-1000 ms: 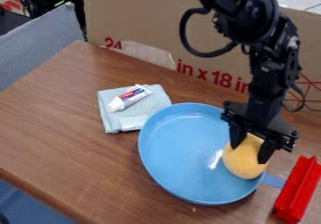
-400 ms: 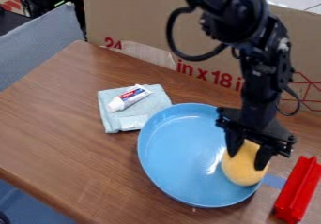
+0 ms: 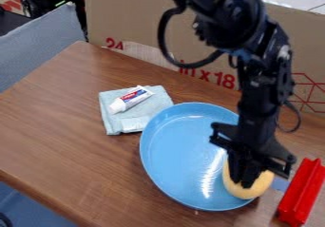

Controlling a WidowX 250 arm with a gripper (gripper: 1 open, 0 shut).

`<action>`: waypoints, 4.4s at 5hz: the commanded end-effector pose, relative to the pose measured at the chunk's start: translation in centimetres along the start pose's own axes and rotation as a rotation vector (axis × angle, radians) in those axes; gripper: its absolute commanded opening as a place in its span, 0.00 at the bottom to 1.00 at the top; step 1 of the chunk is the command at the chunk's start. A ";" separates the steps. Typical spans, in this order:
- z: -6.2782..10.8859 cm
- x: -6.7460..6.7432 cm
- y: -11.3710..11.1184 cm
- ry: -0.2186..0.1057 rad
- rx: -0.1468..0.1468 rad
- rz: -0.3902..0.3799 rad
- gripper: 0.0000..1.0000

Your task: Move the yellow ball from the blue plate to the table

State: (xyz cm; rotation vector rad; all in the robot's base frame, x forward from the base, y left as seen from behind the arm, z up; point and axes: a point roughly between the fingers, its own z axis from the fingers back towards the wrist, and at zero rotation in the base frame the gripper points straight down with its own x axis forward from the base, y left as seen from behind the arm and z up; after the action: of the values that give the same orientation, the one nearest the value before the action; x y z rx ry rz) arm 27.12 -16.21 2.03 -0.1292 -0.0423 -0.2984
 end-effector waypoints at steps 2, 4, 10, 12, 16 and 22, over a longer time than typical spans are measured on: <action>5.1 1.9 -0.4 -0.153 -0.054 0.010 0.00; 10.8 -0.3 4.1 -0.237 -0.007 0.094 0.00; 16.0 4.6 7.7 -0.196 -0.046 0.241 0.00; 15.3 6.5 8.7 -0.105 -0.076 0.243 1.00; 10.0 5.7 4.5 -0.042 -0.086 0.519 1.00; 4.9 4.9 4.3 -0.148 -0.030 0.797 1.00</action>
State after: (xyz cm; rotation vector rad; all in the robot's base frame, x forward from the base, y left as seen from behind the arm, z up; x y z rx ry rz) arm 32.21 -12.42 4.72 -0.1545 -0.0743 0.5116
